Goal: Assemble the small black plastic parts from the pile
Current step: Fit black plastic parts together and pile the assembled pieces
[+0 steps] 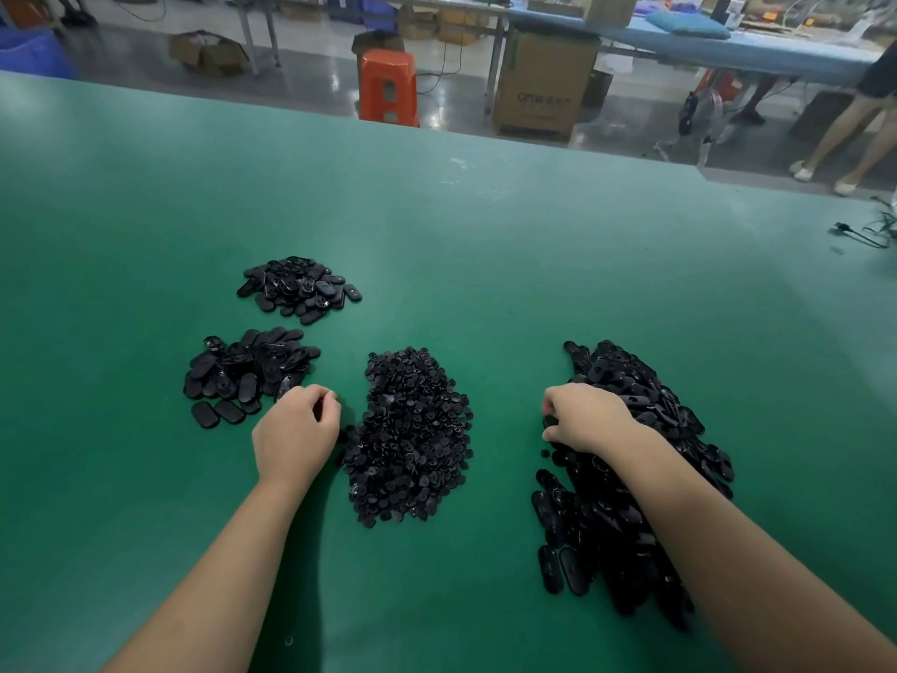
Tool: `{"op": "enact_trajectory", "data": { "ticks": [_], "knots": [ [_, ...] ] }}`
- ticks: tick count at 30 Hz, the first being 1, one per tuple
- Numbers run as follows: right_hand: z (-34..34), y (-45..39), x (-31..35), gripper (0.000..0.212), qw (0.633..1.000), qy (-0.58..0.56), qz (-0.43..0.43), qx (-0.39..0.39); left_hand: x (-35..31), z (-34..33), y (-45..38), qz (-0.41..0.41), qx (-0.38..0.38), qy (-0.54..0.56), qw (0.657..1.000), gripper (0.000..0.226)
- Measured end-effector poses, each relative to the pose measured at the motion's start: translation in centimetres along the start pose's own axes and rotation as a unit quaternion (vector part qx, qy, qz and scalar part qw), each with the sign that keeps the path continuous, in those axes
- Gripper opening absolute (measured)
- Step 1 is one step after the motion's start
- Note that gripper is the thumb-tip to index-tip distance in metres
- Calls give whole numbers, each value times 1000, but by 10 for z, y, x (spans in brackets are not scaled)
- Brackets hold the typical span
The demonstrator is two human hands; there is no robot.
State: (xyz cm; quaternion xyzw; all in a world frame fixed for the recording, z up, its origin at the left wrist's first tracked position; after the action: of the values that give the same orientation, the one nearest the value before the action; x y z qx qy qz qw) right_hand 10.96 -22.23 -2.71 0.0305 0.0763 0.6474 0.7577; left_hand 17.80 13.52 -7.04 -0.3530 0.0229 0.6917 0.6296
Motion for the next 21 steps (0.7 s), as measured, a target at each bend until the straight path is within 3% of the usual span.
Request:
{"op": "enact_trajectory", "data": {
  "ticks": [11,21],
  "knots": [
    [2,1,-5,20,995,-89,-33,-4,0,-1,0,-1,3,-6,1000,21],
    [17,2,-4,15,967,-249,-28,-44,-1,1,0,1,0,-7,1000,20]
  ]
}}
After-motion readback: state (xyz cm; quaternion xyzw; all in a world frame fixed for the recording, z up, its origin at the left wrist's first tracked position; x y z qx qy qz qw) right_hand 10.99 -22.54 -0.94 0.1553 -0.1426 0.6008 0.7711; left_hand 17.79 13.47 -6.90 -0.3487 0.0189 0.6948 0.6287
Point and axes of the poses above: each hand's wrist, its own y-axis away from the middle knuckle, its own z-axis out of the back of the hand, x = y × z, the point moved 6 cm from there along -y, towards the middle knuckle, and after that the axes turned 15 degrees about -x, right-handed, at the moved point
